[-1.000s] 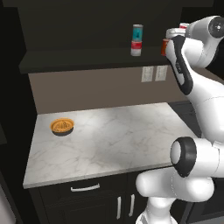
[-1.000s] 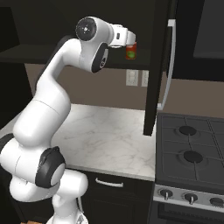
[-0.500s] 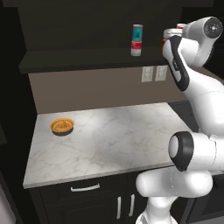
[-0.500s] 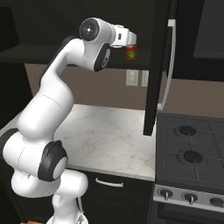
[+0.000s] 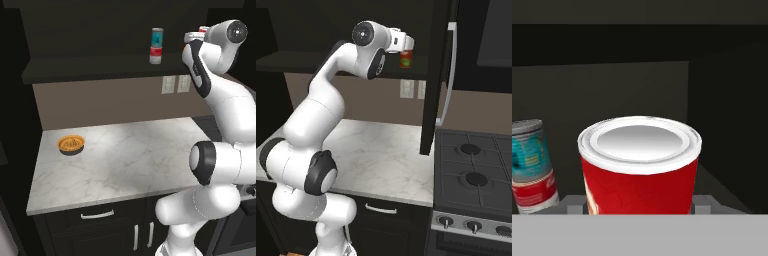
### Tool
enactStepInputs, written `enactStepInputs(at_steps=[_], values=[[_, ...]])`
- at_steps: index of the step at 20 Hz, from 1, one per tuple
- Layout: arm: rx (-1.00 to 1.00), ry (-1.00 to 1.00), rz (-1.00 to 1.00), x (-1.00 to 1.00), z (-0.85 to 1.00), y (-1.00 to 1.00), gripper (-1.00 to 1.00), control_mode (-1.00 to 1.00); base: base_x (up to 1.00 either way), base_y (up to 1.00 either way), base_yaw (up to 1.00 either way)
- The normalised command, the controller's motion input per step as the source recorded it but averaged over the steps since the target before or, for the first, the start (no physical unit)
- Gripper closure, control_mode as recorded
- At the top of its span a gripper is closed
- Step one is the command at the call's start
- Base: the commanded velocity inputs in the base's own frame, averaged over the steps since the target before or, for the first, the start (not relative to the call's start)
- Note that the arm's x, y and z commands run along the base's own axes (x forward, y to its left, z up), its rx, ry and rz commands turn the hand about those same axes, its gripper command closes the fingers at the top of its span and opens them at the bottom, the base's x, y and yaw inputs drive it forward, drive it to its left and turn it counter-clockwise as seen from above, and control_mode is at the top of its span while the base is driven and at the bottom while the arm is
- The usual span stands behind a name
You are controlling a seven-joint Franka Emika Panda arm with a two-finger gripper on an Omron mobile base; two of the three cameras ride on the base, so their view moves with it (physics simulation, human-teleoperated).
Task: Stack two cans on top of the other two cans in the cabinet.
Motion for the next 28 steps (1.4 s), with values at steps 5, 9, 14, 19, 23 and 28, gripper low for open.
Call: enactStepInputs(at_steps=[5,9,14,19,23,28], values=[[0.0,0.02,0.0,0.28,0.0,-0.15,1.0,-1.0,0.0,0.0,0.0],[0.0,0.0,0.0,0.3,0.0,-0.14,1.0,-1.0,0.0,0.0,0.0],[0.0,0.0,0.0,0.27,0.0,-0.03,1.0,-1.0,0.0,0.0,0.0],[0.0,0.0,0.0,0.16,-0.02,0.0,1.0,-1.0,0.0,0.0,0.0],[0.0,0.0,0.0,0.17,-0.03,0.0,1.0,-1.0,0.0,0.0,0.0],[0.0,0.0,0.0,0.17,-0.02,0.0,1.0,-1.0,0.0,0.0,0.0]])
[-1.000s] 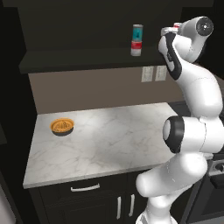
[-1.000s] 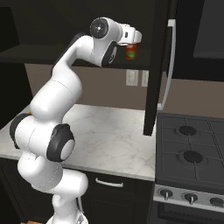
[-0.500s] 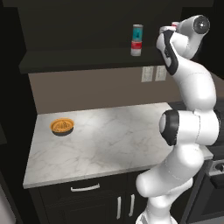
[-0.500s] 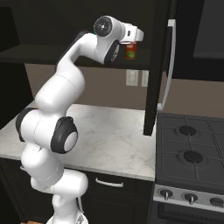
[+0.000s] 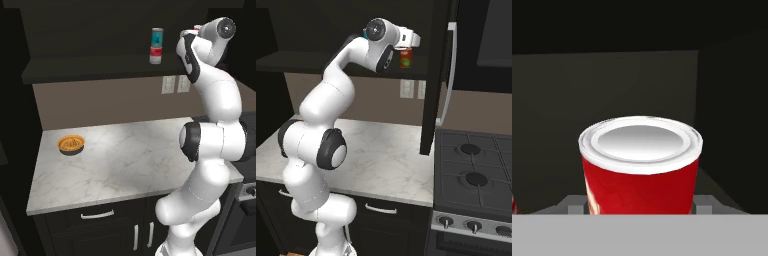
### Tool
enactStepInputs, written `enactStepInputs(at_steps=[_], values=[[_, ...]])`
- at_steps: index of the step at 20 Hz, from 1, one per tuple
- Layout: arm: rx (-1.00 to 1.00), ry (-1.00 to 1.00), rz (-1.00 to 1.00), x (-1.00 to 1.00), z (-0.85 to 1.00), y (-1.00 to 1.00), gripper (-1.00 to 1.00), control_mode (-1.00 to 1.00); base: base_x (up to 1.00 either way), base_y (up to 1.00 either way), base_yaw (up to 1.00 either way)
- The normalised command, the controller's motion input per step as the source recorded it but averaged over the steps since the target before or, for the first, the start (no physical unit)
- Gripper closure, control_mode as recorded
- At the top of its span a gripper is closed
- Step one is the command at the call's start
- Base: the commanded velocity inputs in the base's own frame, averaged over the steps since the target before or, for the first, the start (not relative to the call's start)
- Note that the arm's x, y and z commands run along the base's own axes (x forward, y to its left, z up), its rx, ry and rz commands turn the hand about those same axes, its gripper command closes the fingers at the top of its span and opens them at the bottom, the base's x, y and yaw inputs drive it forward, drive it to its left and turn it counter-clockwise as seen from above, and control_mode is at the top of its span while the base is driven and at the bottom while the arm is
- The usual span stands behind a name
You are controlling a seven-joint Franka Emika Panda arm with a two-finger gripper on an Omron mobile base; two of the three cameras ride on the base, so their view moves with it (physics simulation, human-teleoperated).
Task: Stack two cans on top of the other two cans in the cabinet.
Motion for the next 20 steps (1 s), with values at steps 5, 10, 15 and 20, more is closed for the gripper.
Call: enactStepInputs(at_steps=[5,10,15,20], values=[[0.0,0.0,0.0,0.15,-0.05,0.0,1.0,-1.0,0.0,0.0,0.0],[0.0,0.0,0.0,0.14,-0.05,-0.02,1.0,-1.0,0.0,0.0,0.0],[0.0,0.0,0.0,0.12,-0.01,-0.03,1.0,-1.0,0.0,0.0,0.0],[0.0,0.0,0.0,0.12,0.0,-0.09,1.0,-1.0,0.0,0.0,0.0]])
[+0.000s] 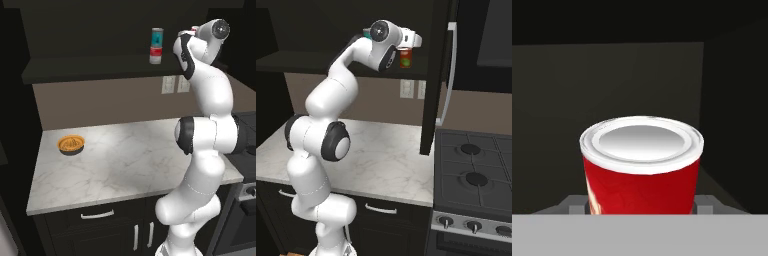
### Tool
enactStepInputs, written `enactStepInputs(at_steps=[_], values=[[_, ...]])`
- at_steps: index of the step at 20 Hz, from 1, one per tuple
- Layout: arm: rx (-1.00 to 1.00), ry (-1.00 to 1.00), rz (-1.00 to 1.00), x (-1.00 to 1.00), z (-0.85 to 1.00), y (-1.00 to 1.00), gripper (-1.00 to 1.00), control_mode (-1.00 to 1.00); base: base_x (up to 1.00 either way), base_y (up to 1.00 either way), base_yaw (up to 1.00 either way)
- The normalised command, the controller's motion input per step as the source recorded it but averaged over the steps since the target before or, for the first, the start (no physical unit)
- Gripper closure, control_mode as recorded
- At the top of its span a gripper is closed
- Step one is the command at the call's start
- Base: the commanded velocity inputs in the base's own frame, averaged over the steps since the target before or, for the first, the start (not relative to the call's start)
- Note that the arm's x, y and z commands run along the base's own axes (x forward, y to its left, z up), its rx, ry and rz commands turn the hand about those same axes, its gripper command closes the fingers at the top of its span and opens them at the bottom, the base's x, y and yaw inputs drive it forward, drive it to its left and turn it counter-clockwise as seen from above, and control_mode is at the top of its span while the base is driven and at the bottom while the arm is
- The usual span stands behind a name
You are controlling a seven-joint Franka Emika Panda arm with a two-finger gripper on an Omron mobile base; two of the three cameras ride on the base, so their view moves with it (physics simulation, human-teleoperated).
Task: Stack two cans on top of the other two cans in the cabinet.
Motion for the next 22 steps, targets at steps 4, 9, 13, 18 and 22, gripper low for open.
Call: enactStepInputs(at_steps=[4,9,13,18,22], values=[[0.0,0.0,0.0,0.05,0.0,-0.1,1.0,-1.0,0.0,0.0,0.0],[0.0,0.0,0.0,0.04,-0.03,-0.03,1.0,-1.0,0.0,0.0,0.0],[0.0,0.0,0.0,0.08,-0.01,0.0,1.0,-1.0,0.0,0.0,0.0],[0.0,0.0,0.0,0.06,-0.01,0.0,1.0,-1.0,0.0,0.0,0.0],[0.0,0.0,0.0,0.07,-0.03,0.0,1.0,-1.0,0.0,0.0,0.0]])
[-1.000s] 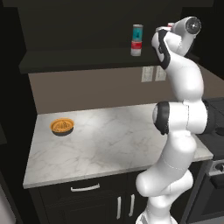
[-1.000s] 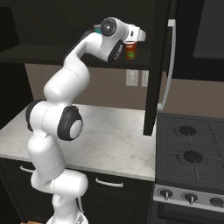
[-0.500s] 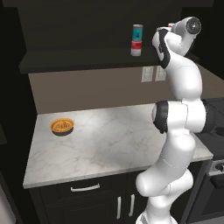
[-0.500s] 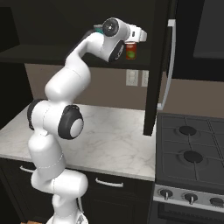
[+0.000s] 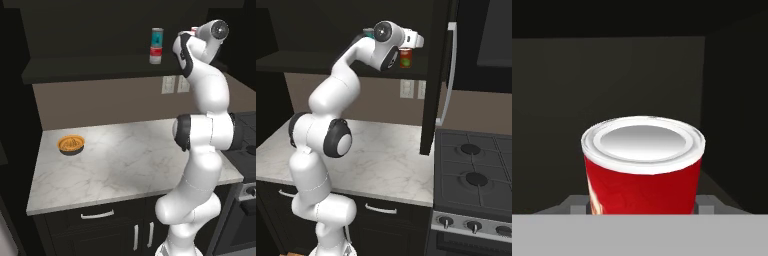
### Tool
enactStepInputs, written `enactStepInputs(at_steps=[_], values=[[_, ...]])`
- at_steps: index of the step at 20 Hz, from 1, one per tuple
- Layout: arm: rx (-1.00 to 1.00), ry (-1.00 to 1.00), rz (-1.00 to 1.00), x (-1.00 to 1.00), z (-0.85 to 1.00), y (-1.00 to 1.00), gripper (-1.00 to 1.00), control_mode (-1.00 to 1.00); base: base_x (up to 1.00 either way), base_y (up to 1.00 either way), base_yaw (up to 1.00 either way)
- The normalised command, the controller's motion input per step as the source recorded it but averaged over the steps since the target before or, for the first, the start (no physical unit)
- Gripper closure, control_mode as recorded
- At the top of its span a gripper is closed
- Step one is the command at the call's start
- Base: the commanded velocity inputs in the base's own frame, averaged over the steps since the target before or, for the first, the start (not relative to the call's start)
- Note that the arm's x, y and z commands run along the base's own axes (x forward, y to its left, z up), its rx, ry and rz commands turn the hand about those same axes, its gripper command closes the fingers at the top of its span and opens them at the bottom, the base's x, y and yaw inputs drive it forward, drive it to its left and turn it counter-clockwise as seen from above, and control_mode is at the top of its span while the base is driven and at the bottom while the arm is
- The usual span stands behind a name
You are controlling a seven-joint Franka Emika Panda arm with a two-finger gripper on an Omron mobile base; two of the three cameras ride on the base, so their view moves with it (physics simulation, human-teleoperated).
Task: Stack two cans on top of the other two cans in the cabinet.
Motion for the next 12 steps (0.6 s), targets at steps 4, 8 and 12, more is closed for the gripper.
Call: enactStepInputs(at_steps=[4,8,12], values=[[0.0,0.0,0.0,0.12,-0.01,0.0,1.0,-1.0,0.0,0.0,0.0],[0.0,0.0,0.0,0.11,-0.01,0.0,1.0,-1.0,0.0,0.0,0.0],[0.0,0.0,0.0,0.12,-0.01,0.0,1.0,-1.0,0.0,0.0,0.0]])
